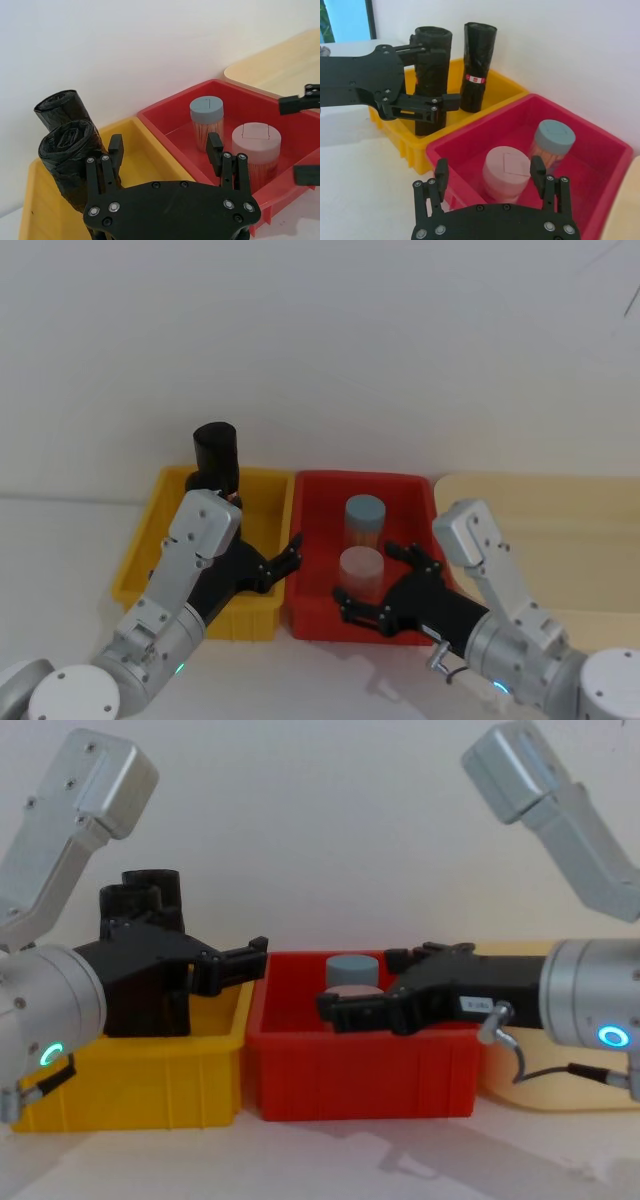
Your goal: Pick up the garbage bag with the one hand and transfer it to the other hand.
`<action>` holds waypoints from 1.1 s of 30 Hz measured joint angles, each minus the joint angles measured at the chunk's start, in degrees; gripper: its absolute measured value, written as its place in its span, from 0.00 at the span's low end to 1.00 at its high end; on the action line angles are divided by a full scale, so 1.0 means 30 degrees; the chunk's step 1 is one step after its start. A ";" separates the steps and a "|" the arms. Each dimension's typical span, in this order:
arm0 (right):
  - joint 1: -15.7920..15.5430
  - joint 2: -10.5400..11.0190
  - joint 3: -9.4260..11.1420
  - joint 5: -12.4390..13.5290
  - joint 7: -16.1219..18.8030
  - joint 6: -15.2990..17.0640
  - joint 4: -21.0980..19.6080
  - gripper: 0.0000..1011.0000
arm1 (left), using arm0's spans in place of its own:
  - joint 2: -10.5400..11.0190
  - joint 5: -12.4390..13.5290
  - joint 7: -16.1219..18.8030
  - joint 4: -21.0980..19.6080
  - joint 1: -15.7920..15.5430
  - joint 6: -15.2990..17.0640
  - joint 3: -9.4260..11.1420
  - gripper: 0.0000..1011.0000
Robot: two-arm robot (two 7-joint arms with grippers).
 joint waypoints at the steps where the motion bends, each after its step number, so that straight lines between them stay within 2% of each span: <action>1: 0.0192 -0.0100 -0.0086 -0.0015 0.0036 0.0032 0.0238 0.99 | 0.0000 -0.0002 0.0000 0.0000 0.0000 0.0000 0.0000 0.99; 17: 0.1875 -0.1249 -0.0307 -0.0288 -0.0176 0.0182 0.2961 0.99 | 0.0000 0.0001 0.0001 0.0000 0.0000 0.0000 -0.0001 0.99; 29: 0.2552 -0.1740 -0.0268 -0.0357 -0.0170 0.0209 0.4220 0.99 | -0.0001 -0.0001 0.0000 0.0000 0.0000 0.0000 -0.0001 0.99; 33: 0.2689 -0.1832 -0.0269 -0.0370 -0.0120 0.0222 0.4503 0.94 | -0.0001 0.0000 0.0001 0.0000 0.0000 0.0000 -0.0001 0.99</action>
